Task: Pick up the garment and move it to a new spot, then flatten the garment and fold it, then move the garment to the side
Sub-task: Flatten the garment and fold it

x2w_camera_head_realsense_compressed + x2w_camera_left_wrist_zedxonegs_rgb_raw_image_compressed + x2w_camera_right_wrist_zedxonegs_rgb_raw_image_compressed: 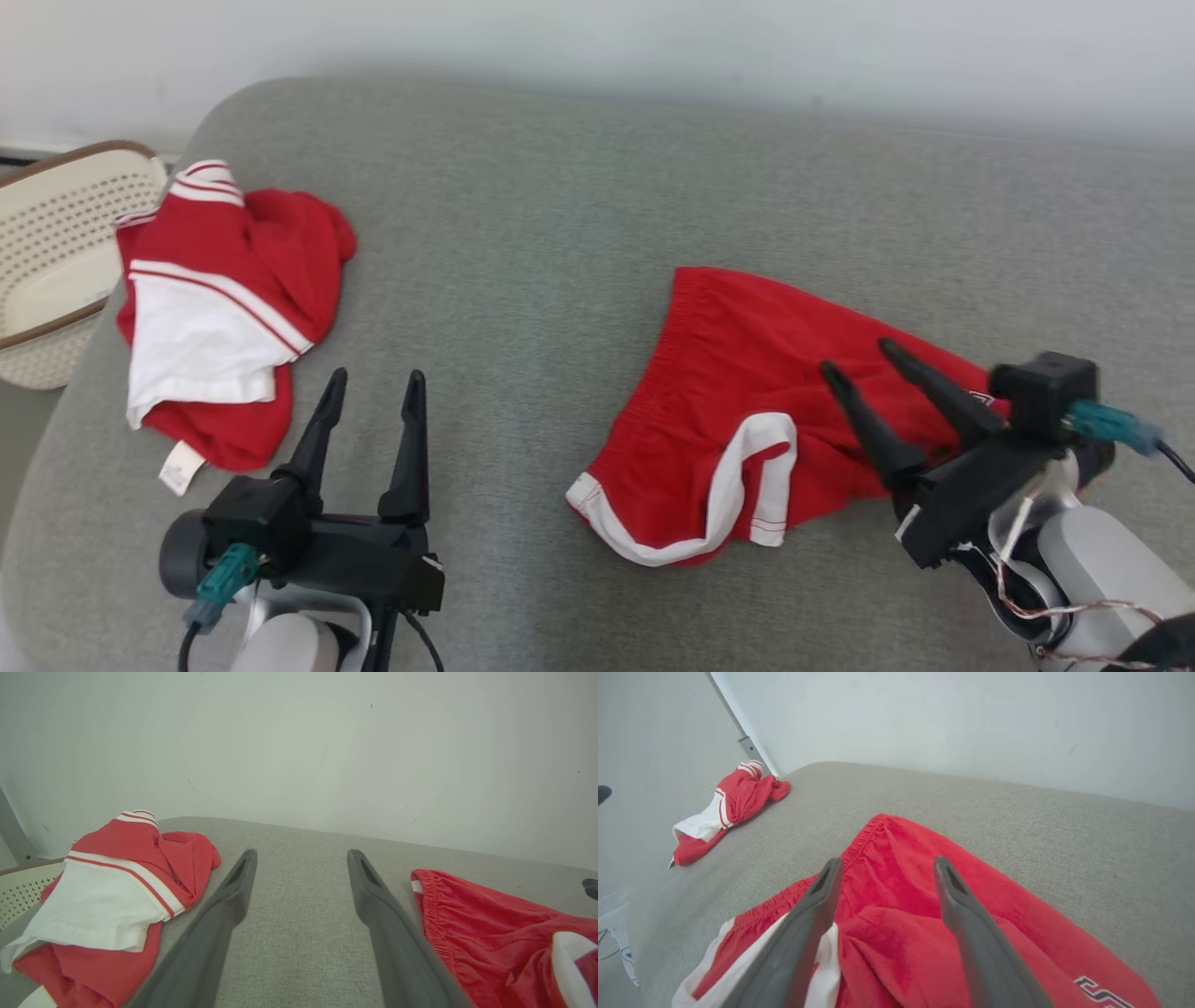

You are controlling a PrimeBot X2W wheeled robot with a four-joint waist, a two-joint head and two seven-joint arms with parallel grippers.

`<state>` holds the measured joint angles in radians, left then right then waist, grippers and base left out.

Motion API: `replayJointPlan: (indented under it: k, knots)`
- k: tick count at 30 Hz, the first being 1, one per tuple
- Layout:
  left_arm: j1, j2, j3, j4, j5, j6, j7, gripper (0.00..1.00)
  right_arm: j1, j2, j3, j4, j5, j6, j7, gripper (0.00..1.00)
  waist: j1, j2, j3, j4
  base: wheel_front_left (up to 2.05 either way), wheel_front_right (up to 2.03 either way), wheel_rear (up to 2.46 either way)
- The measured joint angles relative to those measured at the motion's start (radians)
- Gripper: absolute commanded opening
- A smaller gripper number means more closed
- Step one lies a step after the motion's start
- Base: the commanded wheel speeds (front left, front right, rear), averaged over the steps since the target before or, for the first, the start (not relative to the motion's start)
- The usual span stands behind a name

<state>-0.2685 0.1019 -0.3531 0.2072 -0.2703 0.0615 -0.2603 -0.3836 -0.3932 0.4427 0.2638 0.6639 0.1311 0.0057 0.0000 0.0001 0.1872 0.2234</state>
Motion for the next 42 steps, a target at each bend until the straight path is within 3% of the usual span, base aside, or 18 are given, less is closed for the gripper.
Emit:
replayJointPlan:
  k: [5,13,28,42]
  knots:
    - [0.020,0.027,0.034,-0.015,0.002,0.022,0.000,1.00,0.108,0.081,-0.176,-0.041,-0.078,0.000,-0.159,1.00,0.0000,0.0000,-0.013,-0.063,0.00,0.00,0.00]
    - [0.054,0.069,0.083,-0.042,-0.003,0.053,0.000,1.00,0.213,0.193,-0.326,-0.084,-0.208,0.000,-0.228,1.00,0.0000,0.0000,-0.040,-0.152,0.00,0.00,0.00]
    - [0.201,0.144,0.103,-0.099,-0.010,0.089,0.075,1.00,0.373,0.280,-0.383,-0.119,-0.324,0.000,-0.211,1.00,-0.0001,-0.0001,-0.141,-0.260,0.00,0.00,0.00]
    - [0.217,0.153,0.083,-0.129,-0.011,0.095,0.097,1.00,0.428,0.293,-0.384,-0.186,-0.378,0.000,-0.124,1.00,-0.0001,-0.0001,-0.161,-0.251,0.00,0.00,0.00]
